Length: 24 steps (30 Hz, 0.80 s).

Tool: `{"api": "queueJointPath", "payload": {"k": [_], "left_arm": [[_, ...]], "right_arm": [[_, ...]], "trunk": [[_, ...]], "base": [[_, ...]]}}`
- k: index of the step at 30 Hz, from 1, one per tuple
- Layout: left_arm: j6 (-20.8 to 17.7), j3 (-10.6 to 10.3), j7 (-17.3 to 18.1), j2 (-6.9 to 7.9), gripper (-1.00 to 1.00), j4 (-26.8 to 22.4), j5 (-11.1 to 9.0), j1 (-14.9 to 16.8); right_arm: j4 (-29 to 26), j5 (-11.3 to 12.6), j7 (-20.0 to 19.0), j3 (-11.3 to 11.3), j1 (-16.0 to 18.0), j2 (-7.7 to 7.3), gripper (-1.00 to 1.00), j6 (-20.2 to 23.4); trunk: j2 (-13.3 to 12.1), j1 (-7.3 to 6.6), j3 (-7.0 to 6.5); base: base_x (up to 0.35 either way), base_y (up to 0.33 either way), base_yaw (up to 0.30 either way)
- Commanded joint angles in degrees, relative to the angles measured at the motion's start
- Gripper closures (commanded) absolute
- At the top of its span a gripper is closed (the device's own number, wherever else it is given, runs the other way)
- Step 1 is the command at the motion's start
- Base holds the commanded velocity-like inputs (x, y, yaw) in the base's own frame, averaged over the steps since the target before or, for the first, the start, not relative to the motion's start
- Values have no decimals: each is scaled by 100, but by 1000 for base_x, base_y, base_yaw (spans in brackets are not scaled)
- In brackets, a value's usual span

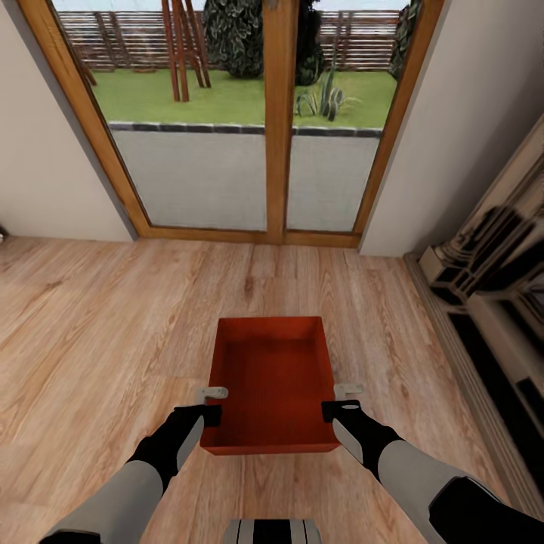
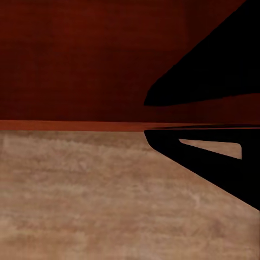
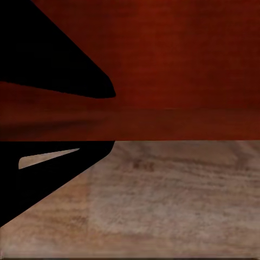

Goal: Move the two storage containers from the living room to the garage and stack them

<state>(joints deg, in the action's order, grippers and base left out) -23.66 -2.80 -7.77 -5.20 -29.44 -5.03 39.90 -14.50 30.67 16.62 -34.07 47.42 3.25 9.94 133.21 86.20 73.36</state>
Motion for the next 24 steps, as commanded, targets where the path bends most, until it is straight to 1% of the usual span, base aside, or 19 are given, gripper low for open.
{"api": "queueJointPath", "payload": {"k": [1, 24], "left_arm": [[-51, -2, -161, 10, 100, -9, 107, 0], [-51, -10, -154, 10, 100, -9, 116, 0]], "right_arm": [[-9, -97, 84, 15, 4, -17, 100, 43], [-96, -104, 71, 15, 4, -35, 100, -9]], "trunk": [[-40, -23, -15], [-963, -528, -428]], "base": [[0, 0, 0], [0, 0, 0]]}}
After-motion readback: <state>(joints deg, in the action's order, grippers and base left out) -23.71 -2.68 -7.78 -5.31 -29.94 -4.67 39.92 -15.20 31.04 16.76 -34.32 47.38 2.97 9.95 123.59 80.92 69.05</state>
